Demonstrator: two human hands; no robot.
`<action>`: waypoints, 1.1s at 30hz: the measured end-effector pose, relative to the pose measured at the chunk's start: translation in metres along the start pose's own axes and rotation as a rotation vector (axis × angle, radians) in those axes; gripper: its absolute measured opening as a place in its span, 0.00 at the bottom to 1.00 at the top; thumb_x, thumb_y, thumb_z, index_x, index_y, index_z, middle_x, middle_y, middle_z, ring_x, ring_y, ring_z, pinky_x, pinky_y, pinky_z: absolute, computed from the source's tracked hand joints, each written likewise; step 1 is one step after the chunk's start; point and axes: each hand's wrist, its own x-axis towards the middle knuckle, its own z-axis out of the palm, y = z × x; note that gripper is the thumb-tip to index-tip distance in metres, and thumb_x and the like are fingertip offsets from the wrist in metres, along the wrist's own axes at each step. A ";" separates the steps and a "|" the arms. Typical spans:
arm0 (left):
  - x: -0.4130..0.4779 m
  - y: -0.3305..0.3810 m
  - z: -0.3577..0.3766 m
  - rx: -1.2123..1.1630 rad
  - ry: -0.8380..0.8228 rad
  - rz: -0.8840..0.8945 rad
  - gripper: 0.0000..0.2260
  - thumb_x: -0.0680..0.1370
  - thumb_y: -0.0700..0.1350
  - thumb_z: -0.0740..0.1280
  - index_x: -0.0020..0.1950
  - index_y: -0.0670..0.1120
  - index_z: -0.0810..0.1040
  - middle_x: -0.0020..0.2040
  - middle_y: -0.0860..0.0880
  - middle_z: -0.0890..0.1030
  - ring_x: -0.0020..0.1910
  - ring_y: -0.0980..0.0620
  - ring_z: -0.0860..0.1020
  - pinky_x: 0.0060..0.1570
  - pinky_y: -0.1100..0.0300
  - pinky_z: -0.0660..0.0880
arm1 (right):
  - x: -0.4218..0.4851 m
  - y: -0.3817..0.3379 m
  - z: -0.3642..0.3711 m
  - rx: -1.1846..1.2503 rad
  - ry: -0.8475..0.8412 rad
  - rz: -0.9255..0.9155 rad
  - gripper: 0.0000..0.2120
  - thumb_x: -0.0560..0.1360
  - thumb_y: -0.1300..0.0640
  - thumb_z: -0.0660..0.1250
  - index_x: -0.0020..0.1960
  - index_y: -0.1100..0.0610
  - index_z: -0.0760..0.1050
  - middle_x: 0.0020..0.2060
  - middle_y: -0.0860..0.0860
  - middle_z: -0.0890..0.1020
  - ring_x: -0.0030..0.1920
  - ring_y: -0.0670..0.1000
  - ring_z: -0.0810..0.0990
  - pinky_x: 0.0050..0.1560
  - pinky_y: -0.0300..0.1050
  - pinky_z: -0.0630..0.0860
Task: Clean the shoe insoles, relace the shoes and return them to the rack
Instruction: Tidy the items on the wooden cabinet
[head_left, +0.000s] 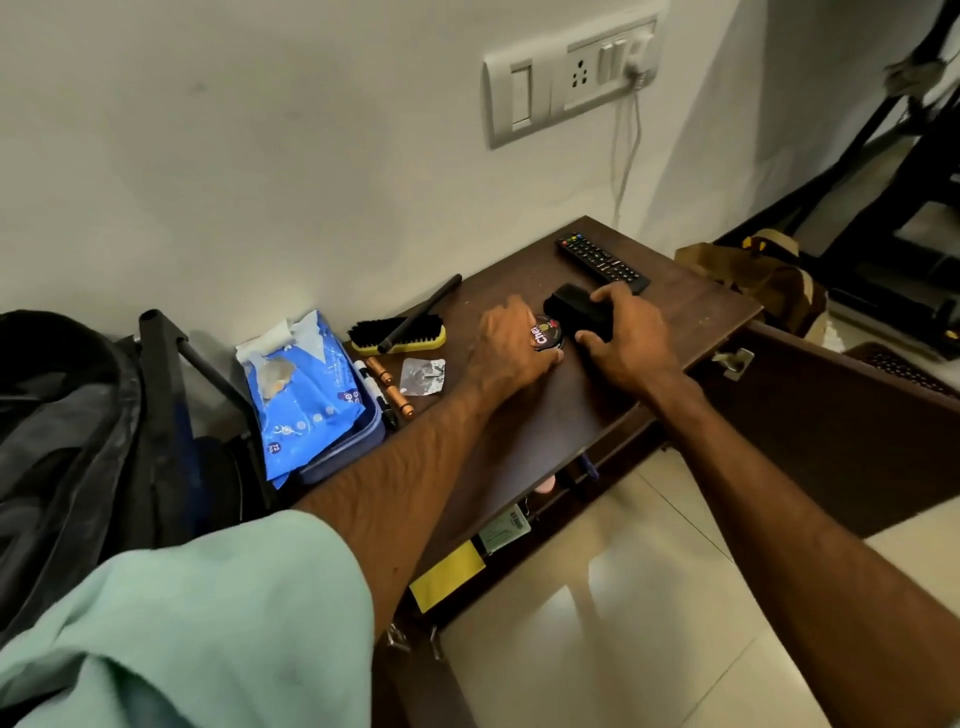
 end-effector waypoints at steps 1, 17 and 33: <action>-0.007 0.006 0.000 -0.010 -0.004 -0.014 0.27 0.69 0.54 0.80 0.58 0.43 0.73 0.56 0.44 0.79 0.58 0.44 0.76 0.54 0.55 0.70 | -0.012 0.002 -0.007 -0.001 0.008 0.013 0.24 0.74 0.53 0.76 0.67 0.53 0.71 0.63 0.56 0.79 0.62 0.57 0.78 0.63 0.55 0.76; -0.157 0.092 0.081 -0.060 -0.187 0.066 0.30 0.69 0.57 0.79 0.65 0.44 0.76 0.57 0.47 0.78 0.57 0.50 0.75 0.57 0.58 0.75 | -0.189 0.102 -0.027 0.130 0.232 0.406 0.27 0.70 0.51 0.80 0.64 0.55 0.74 0.56 0.54 0.82 0.57 0.56 0.81 0.53 0.51 0.80; -0.100 0.040 0.161 -0.063 -0.263 -0.123 0.24 0.83 0.41 0.65 0.76 0.34 0.61 0.76 0.37 0.65 0.75 0.42 0.64 0.63 0.69 0.63 | -0.103 0.142 0.043 0.005 0.058 0.343 0.26 0.71 0.52 0.80 0.64 0.53 0.73 0.58 0.53 0.81 0.57 0.56 0.81 0.55 0.55 0.81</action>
